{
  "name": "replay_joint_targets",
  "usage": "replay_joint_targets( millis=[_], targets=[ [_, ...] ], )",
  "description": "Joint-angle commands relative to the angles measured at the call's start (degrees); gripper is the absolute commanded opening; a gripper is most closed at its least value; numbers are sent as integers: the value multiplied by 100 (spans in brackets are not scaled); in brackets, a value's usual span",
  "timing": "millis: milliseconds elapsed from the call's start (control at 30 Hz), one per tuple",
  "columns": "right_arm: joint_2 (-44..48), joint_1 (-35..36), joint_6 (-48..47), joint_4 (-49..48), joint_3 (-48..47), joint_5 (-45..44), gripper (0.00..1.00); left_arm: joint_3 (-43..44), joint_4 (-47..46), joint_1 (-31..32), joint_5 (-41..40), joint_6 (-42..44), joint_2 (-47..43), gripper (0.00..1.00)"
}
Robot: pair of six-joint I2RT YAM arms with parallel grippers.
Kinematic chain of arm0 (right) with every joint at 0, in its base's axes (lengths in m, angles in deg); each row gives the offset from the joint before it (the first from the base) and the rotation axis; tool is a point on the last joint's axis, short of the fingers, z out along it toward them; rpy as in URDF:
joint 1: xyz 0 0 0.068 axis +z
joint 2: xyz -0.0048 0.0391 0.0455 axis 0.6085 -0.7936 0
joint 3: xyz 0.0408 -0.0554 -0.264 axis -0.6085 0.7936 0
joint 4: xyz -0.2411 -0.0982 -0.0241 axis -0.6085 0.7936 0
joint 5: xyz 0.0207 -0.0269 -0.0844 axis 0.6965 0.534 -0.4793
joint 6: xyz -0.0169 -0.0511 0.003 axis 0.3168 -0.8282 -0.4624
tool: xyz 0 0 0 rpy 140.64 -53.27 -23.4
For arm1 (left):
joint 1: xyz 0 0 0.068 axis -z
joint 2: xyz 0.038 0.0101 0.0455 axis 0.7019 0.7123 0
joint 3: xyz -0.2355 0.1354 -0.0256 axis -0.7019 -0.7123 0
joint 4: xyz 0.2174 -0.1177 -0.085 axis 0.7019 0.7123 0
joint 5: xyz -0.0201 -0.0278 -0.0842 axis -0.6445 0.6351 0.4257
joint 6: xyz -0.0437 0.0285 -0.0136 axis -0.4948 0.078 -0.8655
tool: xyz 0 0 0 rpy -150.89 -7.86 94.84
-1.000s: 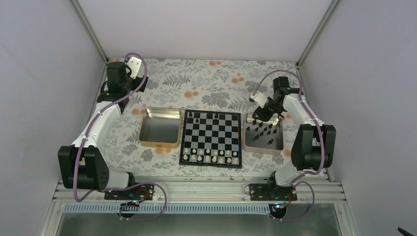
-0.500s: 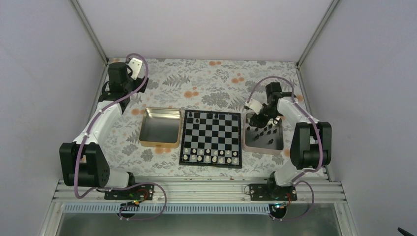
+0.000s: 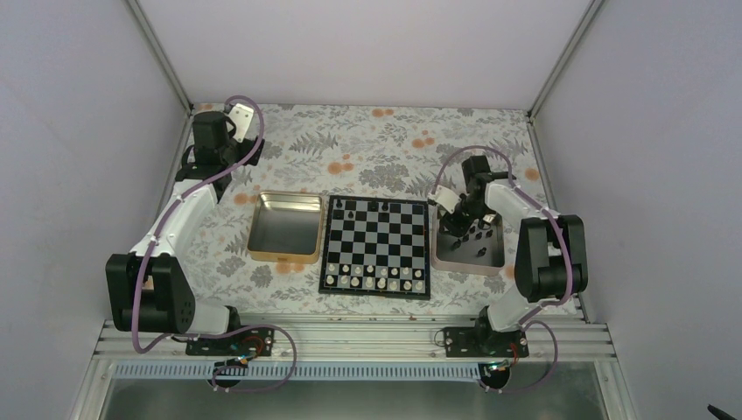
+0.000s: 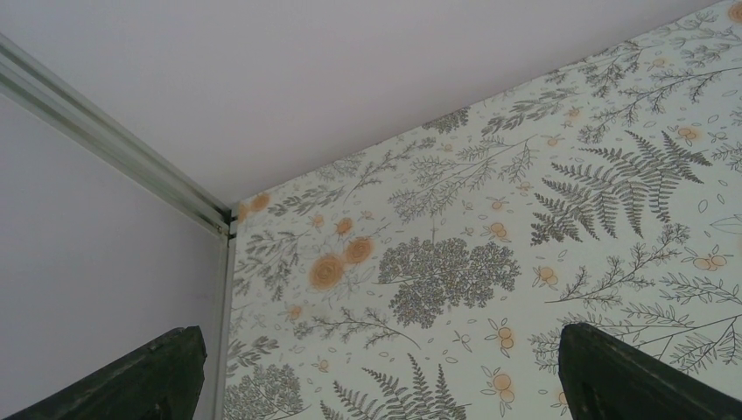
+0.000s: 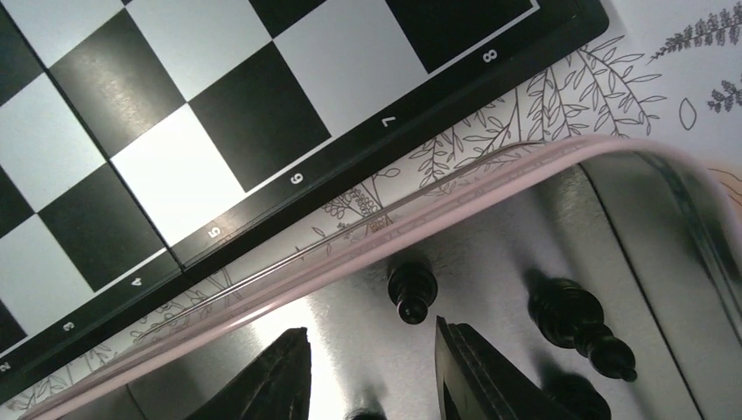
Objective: Set up the chess pieces on the board
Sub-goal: Pick up the chess piece from the storage box.
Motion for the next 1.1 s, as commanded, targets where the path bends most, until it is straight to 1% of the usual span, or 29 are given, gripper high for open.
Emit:
replay_joint_targets(
  millis=[0,267,600,867,1067],
  targets=[
    [-57,67,114,-307,101,-169,38,-66,-118,-40,-83,19,-70,100],
    [-213,77,114,-531,124,-228,33,-78,-109,-40,-84,19,-98,100],
    [-557,82,113,-590,-67,-188,23,-115,-148,-40,-96,45,-138,100],
    [-304,85,156,-463,-153,-134,11,-128,-162,-40,-107,45,-132,100],
    [164,89,213,-108,-390,-303,9,-129,-146,-39,-78,43,-155,100]
  ],
)
